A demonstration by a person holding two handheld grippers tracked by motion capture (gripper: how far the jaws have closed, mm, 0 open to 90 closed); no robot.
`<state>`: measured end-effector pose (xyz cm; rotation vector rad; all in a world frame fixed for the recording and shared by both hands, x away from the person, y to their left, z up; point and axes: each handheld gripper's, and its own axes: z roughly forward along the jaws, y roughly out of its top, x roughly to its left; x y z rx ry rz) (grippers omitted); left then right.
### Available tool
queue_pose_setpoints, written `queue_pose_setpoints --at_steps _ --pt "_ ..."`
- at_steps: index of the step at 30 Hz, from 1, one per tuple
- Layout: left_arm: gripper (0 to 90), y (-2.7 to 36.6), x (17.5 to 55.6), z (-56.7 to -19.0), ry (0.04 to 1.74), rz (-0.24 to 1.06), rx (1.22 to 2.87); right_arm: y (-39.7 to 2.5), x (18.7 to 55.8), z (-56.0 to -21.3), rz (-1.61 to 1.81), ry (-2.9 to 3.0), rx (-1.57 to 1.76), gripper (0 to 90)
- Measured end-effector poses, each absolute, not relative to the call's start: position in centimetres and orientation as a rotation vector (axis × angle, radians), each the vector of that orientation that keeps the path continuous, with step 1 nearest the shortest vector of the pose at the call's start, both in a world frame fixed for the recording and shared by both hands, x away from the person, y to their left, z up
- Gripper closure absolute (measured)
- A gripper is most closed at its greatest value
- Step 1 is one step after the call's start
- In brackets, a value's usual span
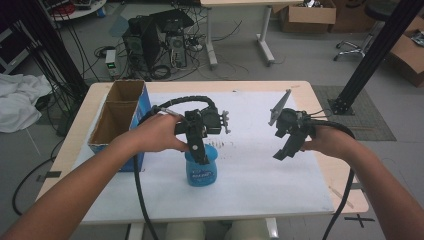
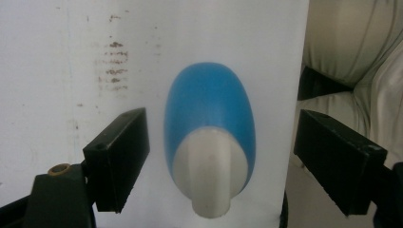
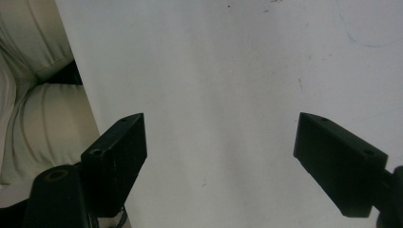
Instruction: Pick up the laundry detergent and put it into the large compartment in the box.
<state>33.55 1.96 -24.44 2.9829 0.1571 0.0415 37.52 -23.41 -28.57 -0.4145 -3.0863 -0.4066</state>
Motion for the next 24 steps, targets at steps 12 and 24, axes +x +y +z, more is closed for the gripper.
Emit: queue_pose_setpoints --at_steps 12,24 --pt "19.8 1.8 33.7 -26.1 0.165 0.044 3.007 -23.5 37.4 -28.5 -0.397 -3.085 -0.427 18.4" --pt "19.8 1.8 33.9 -27.6 0.166 0.042 3.034 -23.4 37.4 -28.7 -0.405 -3.085 -0.412 18.7"
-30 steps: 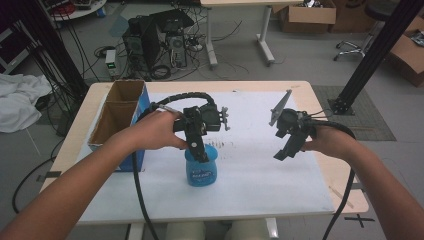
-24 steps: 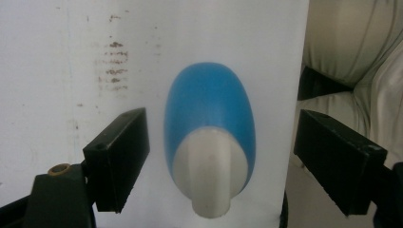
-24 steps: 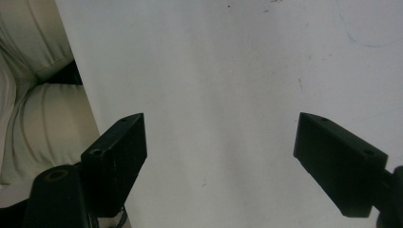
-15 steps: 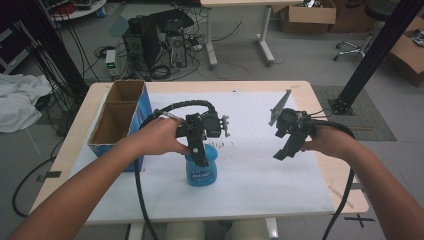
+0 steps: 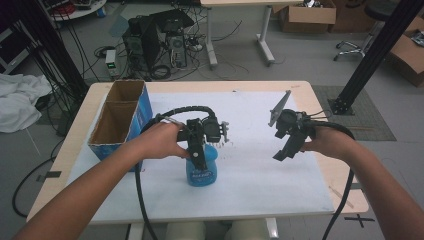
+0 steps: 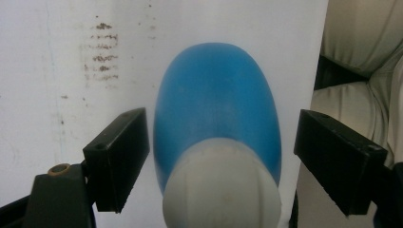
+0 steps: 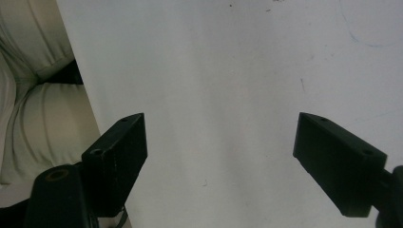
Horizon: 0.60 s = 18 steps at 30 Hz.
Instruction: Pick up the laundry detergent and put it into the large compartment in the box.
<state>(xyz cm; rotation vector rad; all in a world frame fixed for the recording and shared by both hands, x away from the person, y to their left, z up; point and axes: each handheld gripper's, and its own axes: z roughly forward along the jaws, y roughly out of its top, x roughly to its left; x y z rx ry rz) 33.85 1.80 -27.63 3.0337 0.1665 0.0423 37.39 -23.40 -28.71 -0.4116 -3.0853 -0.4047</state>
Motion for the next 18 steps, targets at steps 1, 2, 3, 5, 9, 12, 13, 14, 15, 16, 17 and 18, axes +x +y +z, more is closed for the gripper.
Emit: queue_pose_setpoints --at_steps 1,2,3,5,9,12,13,14,15,16,17,18 --pt "19.8 1.8 33.8 -27.8 0.167 0.039 3.039 -23.4 37.4 -28.7 -0.406 -3.085 -0.411 18.6" --pt "19.8 1.8 33.9 -27.9 0.161 0.045 3.042 -23.4 37.4 -28.8 -0.408 -3.085 -0.413 18.7" --pt "19.9 1.7 33.9 -28.1 0.159 0.044 3.043 -23.4 37.4 -28.8 -0.406 -3.085 -0.414 18.7" --pt "19.9 1.7 33.9 -28.3 0.162 0.039 3.045 -23.4 37.4 -28.8 -0.407 -3.086 -0.412 18.7" --pt "19.9 1.7 33.9 -28.7 0.163 0.045 3.054 -23.4 37.5 -28.8 -0.409 -3.087 -0.409 18.7" --pt "20.0 1.7 34.0 -29.1 0.16 0.042 3.06 -23.4 37.4 -28.8 -0.409 -3.084 -0.414 18.7" --pt "20.0 1.7 34.0 -29.2 0.167 0.038 3.059 -23.4 37.5 -28.9 -0.406 -3.083 -0.411 18.7" --pt "20.0 1.7 34.0 -29.3 0.163 0.039 3.062 -23.4 37.4 -28.9 -0.402 -3.082 -0.416 18.7" --pt "20.4 1.7 34.1 -29.4 0.168 0.04 3.057 -23.4 37.5 -28.9 -0.402 -3.083 -0.414 18.7" --pt "20.2 1.8 34.1 -29.4 0.171 0.033 3.058 -23.4 37.5 -28.9 -0.405 -3.083 -0.411 18.7" --pt "20.5 1.8 34.1 -29.4 0.175 0.032 3.056 -23.4 37.5 -28.9 -0.407 -3.083 -0.414 18.7" --pt "20.6 1.8 34.1 -29.4 0.174 0.032 3.054 -23.4 37.5 -28.9 -0.409 -3.083 -0.412 18.7"
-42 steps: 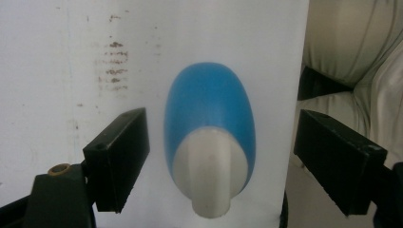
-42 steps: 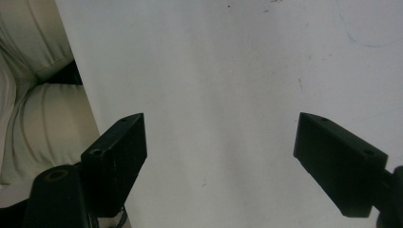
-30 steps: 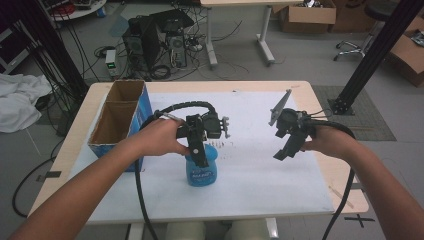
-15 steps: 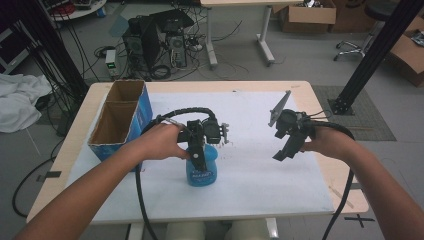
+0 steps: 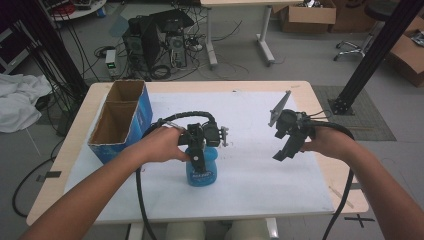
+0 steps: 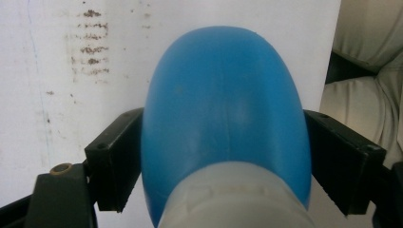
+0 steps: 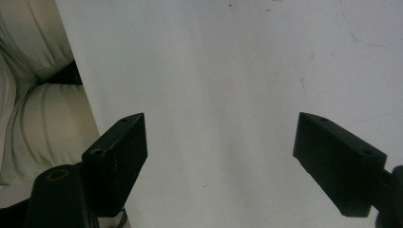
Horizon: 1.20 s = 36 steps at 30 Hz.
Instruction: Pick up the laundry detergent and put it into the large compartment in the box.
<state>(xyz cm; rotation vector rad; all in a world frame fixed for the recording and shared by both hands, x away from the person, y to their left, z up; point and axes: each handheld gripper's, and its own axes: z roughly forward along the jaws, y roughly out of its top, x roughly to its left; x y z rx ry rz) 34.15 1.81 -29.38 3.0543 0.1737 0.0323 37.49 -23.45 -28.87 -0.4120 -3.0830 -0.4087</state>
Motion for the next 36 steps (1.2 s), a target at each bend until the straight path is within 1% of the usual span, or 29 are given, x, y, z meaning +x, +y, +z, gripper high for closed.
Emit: queue_pose_setpoints --at_steps 3,9,21,27,36 --pt "21.2 1.87 34.21 -29.39 0.178 0.037 3.049 -23.44 37.51 -28.86 -0.408 -3.081 -0.418 18.7" --pt "25.5 2.01 34.41 -29.28 0.168 0.043 3.044 -23.37 37.58 -28.9 -0.407 -3.083 -0.406 18.7" --pt "27.1 2.18 34.48 -29.36 0.181 0.047 3.038 -23.35 37.55 -28.85 -0.407 -3.082 -0.413 18.8" --pt "31.1 2.19 34.5 -29.35 0.189 0.039 3.038 -23.33 37.54 -28.87 -0.406 -3.081 -0.413 18.8" --pt "31.6 2.22 34.49 -29.32 0.186 0.048 3.034 -23.31 37.52 -28.87 -0.403 -3.082 -0.411 18.8"
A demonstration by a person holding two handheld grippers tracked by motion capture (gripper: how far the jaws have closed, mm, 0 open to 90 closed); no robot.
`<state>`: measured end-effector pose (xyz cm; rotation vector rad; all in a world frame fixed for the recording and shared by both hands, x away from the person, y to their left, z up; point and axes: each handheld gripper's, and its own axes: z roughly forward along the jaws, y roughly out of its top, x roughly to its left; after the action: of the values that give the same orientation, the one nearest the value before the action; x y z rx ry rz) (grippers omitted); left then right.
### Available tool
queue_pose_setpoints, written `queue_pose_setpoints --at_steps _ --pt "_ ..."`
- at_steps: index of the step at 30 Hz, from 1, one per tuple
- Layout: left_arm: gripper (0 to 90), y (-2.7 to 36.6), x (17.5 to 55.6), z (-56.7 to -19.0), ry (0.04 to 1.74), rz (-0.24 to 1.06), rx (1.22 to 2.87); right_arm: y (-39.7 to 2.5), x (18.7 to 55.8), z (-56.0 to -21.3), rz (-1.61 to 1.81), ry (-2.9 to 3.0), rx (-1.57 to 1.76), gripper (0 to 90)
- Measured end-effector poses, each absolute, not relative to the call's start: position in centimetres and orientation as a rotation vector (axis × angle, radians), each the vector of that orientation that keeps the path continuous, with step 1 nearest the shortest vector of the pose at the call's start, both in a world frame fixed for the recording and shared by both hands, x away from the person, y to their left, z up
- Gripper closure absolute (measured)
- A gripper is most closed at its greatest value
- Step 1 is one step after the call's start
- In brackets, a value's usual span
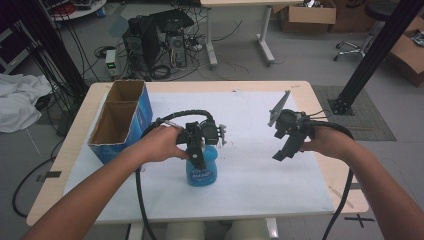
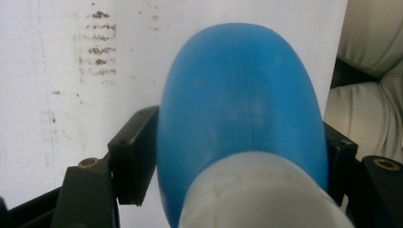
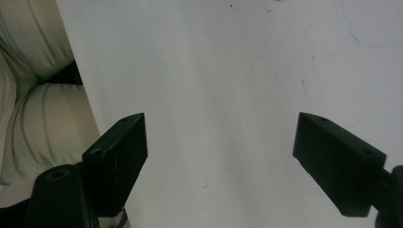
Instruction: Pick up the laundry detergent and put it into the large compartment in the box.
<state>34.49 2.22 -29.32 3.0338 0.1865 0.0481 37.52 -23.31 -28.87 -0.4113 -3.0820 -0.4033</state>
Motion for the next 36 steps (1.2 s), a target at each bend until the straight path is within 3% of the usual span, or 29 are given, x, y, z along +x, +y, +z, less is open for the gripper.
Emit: queue_pose_setpoints --at_steps 11,26,36 --pt "36.9 2.3 34.4 -29.2 0.186 0.04 3.023 -23.2 37.5 -28.9 -0.403 -3.079 -0.407 18.8" --pt "37.7 2.4 34.2 -29.1 0.203 0.048 3.027 -23.3 37.4 -29.1 -0.402 -3.077 -0.407 18.8" --pt "37.8 2.6 33.6 -28.0 0.349 0.077 3.029 -23.2 37.2 -29.1 -0.408 -3.08 -0.389 19.1"
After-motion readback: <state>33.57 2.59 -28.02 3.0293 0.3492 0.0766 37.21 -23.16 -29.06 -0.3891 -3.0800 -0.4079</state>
